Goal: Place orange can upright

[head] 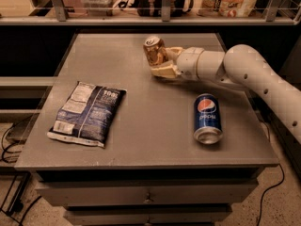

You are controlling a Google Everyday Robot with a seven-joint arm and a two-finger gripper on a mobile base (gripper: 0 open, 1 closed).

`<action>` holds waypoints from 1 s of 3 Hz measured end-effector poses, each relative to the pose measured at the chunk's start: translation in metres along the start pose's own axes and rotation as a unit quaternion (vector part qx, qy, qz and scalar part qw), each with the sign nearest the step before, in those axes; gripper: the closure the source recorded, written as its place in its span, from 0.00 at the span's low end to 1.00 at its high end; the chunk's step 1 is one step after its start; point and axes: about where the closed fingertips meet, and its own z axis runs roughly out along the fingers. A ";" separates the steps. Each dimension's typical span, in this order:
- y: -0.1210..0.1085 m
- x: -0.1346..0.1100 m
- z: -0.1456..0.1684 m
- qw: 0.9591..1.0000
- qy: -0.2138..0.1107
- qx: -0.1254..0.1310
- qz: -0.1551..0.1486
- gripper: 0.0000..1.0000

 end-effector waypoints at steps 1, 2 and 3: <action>0.000 0.002 -0.002 1.000 0.000 0.003 0.004 0.59; -0.003 0.003 -0.006 1.000 0.000 0.012 0.011 0.35; -0.009 -0.001 -0.008 1.000 0.001 0.014 0.014 0.12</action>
Offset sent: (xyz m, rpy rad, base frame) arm -0.0004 -0.0208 0.0028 0.0291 0.0130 -0.0625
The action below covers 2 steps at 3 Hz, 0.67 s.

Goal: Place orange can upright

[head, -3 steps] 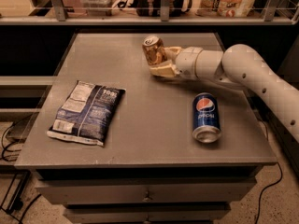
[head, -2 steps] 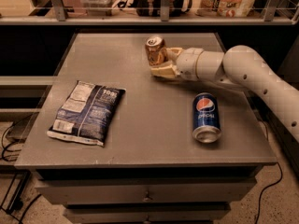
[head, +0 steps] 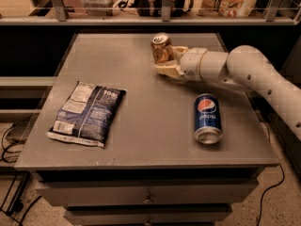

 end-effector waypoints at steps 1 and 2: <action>-0.007 -0.005 0.000 1.000 -0.001 -0.001 0.001 0.00; -0.007 -0.005 0.000 1.000 -0.001 -0.001 0.001 0.00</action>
Offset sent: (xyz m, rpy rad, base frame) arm 0.0077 -0.0079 0.0081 0.0094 0.0141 -0.0084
